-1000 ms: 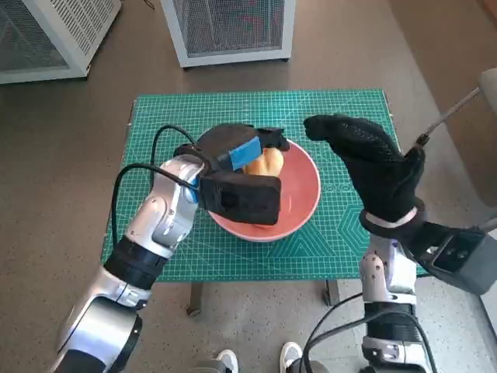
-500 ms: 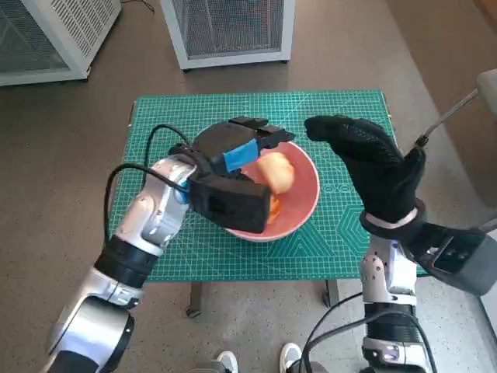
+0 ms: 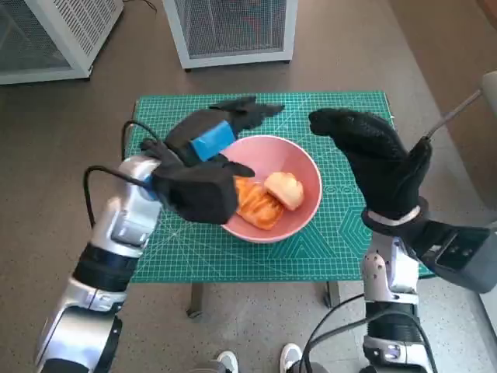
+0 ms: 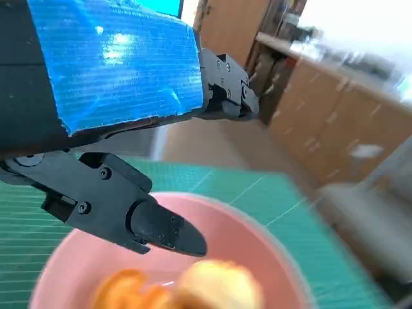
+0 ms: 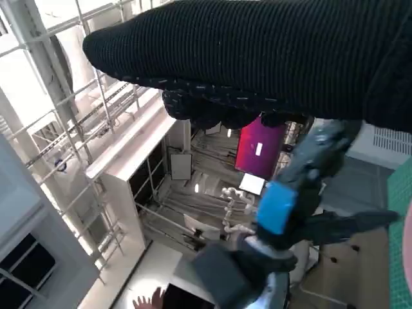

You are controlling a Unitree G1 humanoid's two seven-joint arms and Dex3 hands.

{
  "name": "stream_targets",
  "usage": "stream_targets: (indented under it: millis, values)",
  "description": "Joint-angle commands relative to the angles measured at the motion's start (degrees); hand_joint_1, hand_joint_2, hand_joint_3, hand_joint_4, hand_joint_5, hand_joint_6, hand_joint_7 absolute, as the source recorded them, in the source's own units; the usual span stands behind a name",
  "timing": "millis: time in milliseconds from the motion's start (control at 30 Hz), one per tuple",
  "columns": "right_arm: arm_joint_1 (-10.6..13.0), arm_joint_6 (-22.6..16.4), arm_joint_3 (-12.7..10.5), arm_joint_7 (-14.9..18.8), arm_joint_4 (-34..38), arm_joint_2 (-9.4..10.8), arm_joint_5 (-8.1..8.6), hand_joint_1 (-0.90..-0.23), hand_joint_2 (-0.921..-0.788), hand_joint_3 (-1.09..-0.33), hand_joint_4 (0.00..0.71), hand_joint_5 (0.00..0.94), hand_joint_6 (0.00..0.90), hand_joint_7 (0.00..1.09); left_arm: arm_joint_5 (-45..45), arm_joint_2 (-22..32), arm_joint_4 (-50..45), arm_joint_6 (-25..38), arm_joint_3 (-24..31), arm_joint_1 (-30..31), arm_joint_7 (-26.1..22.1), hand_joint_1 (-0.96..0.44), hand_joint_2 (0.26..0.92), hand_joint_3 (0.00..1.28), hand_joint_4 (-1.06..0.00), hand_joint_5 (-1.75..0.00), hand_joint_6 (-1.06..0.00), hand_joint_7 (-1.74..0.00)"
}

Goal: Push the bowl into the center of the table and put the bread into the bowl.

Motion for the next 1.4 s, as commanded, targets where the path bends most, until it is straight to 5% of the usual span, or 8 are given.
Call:
stream_targets:
  millis: [33,267,367,467,833,1400]
  values:
    - [-1.18,0.61,-0.91,-2.14,-0.27,-0.98,-1.12,-0.547,-0.921,-0.524,0.353,0.011,0.022,0.66,-8.46,-1.14,-3.58,-3.94,5.34,3.32,0.11,-0.56,0.918,0.06,-0.16,0.0,-0.22,-0.12]
    - [-3.65,-2.21,-1.53,-6.82,-0.1,-1.31,-5.02,-0.551,-0.921,-0.52,0.355,0.011,0.035,0.67,-19.46,-6.39,-6.9,-13.76,11.54,6.56,3.93,-0.57,0.921,0.18,-0.18,-0.02,-0.26,-0.15]
    - [-4.71,-3.92,-1.63,-8.29,0.68,-1.63,-6.64,-0.54,-0.921,-0.547,0.341,0.005,0.026,0.66,-21.64,-8.23,-10.04,-15.35,12.53,7.92,5.47,-0.58,0.921,0.3,-0.21,-0.02,-0.1,-0.48]
    - [-5.77,-5.04,-1.69,-9.45,1.06,-1.98,-7.86,-0.533,-0.921,-0.569,0.328,0.002,0.026,0.65,-23.72,-9.83,-11.56,-16.5,13.51,9.37,6.49,-0.6,0.921,0.37,-0.22,-0.02,-0.03,-0.62]
    - [-7.95,-5.84,-1.16,-9.81,0.91,-3.9,-8.92,-0.517,-0.921,-0.6,0.298,0.0,0.03,0.63,-28.62,-12.15,-14.55,-17.42,14.03,12.2,5.84,-0.67,0.921,0.42,-0.24,-0.02,-0.01,-0.61]
    - [-7.08,-4.69,0.2,-10.8,-2.33,-5.14,-9.78,-0.515,-0.921,-0.611,0.299,0.001,0.033,0.61,-29.09,-12.91,-16.59,-15.71,13.11,13.12,6.13,-0.63,0.921,0.41,-0.25,-0.02,-0.04,-0.61]
